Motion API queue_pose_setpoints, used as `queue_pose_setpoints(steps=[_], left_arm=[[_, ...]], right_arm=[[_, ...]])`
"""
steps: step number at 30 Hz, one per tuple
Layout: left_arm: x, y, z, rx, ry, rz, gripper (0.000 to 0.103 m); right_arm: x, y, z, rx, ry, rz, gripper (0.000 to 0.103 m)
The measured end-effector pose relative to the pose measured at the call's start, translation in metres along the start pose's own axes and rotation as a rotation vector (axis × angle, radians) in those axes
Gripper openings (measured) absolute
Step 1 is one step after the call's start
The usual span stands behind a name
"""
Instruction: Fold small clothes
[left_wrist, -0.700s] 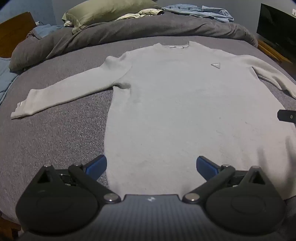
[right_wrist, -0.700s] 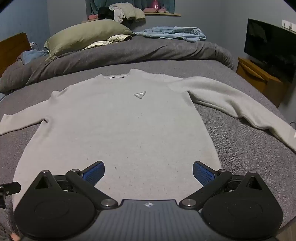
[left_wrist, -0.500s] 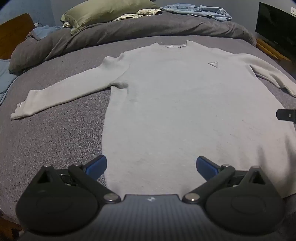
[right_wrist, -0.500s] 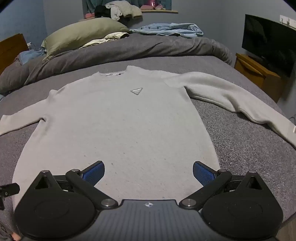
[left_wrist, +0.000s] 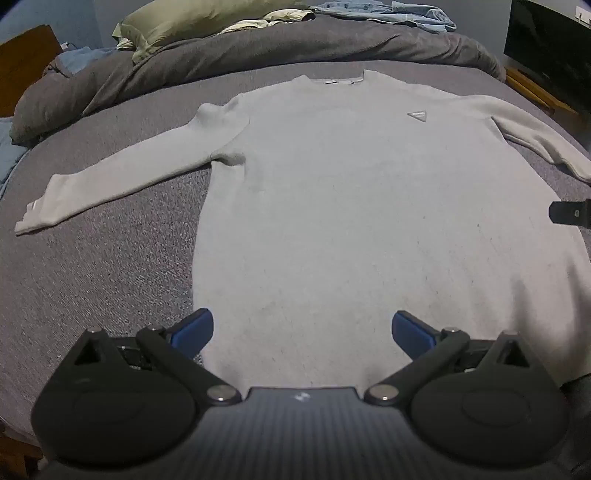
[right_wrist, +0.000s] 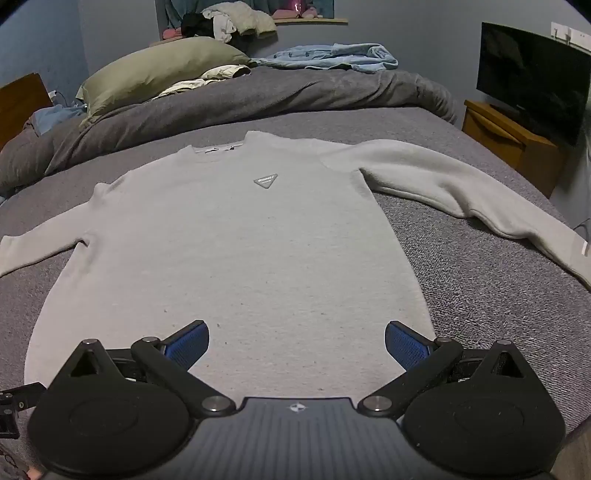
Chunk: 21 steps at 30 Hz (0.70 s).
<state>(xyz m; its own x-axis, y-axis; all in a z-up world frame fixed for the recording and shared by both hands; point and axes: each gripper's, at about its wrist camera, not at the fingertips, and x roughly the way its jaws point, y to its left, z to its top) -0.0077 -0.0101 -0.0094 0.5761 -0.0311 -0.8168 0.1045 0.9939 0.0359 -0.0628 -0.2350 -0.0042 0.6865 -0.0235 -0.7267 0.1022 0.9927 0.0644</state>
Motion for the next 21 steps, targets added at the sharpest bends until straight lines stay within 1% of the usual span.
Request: queue_pose_setpoints(steps=[6, 21], left_arm=[[0.0029, 0.0035, -0.0012, -0.012, 0.01, -0.008, 0.103], [0.0016, 0.0032, -0.0021, -0.007, 0.018, -0.018, 0.103]], right_arm=[[0.0035, 0.0018, -0.0009, -0.011, 0.014, 0.006, 0.103], [0.0045, 0.001, -0.0015, -0.011, 0.024, 0.008, 0.103]])
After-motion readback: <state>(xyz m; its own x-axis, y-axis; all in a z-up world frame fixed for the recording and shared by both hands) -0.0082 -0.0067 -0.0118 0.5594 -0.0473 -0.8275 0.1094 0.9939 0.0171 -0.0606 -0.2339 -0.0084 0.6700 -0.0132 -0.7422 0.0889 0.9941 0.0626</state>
